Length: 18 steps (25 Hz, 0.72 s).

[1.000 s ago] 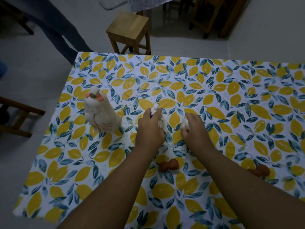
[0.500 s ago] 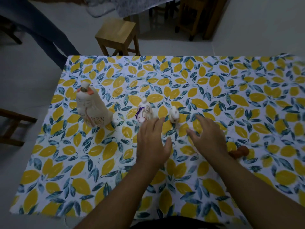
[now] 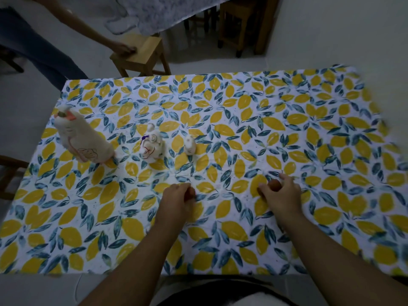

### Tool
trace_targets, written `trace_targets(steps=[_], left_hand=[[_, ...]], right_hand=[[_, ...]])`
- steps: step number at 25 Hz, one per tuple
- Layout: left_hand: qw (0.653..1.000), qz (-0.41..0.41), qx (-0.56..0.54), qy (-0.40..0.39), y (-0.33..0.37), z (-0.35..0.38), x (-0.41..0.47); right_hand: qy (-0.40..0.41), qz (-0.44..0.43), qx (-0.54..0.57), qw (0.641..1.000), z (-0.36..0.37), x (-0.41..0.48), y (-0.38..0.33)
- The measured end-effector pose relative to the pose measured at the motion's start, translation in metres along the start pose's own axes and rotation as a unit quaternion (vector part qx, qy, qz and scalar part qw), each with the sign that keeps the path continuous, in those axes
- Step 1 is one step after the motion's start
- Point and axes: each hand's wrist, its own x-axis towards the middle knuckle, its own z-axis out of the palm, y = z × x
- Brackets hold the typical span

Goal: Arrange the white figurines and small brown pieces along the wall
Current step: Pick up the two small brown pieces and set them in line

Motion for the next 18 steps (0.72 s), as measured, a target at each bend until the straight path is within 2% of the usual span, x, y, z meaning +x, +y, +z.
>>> trace_targets(steps=[3,8,13,18], left_hand=[[0.997,0.028,-0.074,0.003,0.025,0.014,-0.001],[0.972,0.004,-0.233,-0.01,0.061,0.022,0.03],[0.966,0.06,-0.25,-0.017,0.08,0.02,0.082],[0.962,0.109,-0.249,0.023,0.081,0.017,0.126]], right_hand=[[-0.039,-0.039,0.037,0.998,-0.002,-0.001,-0.002],[-0.083,-0.095,0.096,0.987,-0.011,0.004,-0.014],[-0.092,-0.192,0.115,0.97,-0.009,0.027,-0.05],[-0.103,-0.266,0.103,0.953,0.004,0.064,-0.079]])
